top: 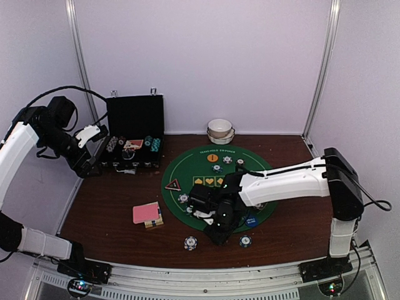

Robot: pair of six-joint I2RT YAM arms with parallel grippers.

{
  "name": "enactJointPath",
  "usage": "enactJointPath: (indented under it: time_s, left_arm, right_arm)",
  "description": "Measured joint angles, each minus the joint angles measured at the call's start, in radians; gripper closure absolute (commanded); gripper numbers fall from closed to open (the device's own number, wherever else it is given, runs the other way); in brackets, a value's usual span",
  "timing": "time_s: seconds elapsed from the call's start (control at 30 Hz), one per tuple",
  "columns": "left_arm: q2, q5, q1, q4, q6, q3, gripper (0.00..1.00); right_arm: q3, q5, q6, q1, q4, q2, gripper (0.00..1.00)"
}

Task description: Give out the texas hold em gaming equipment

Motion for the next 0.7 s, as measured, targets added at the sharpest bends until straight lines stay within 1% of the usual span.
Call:
enactJointPath:
  time_s: [0.2,0.37,0.47,0.57,0.7]
  left_arm:
    - [0.0,0.0,0.0,0.0,0.001,0.0,0.02]
    - [0.0,0.0,0.0,0.0,0.003,0.0,0.02]
    - [0.0,0.001,0.0,0.0,0.006,0.0,0.03]
    - [0.0,0.003,0.0,0.001,0.013,-0.011,0.03]
    - [0.0,0.005,0.0,0.001,0.026,-0.053,0.03]
  right_arm:
    - [0.054,0.025,-0.002,-0.001,-0.055,-0.056,0.7]
    - [0.064,0.055,-0.005,-0.044,-0.092,-0.095,0.71]
    - [0.063,0.078,-0.006,-0.132,-0.104,-0.116,0.72]
    - [0.056,0.106,-0.008,-0.257,-0.101,-0.145,0.72]
    - [0.002,0.14,-0.008,-0.428,-0.078,-0.198,0.73]
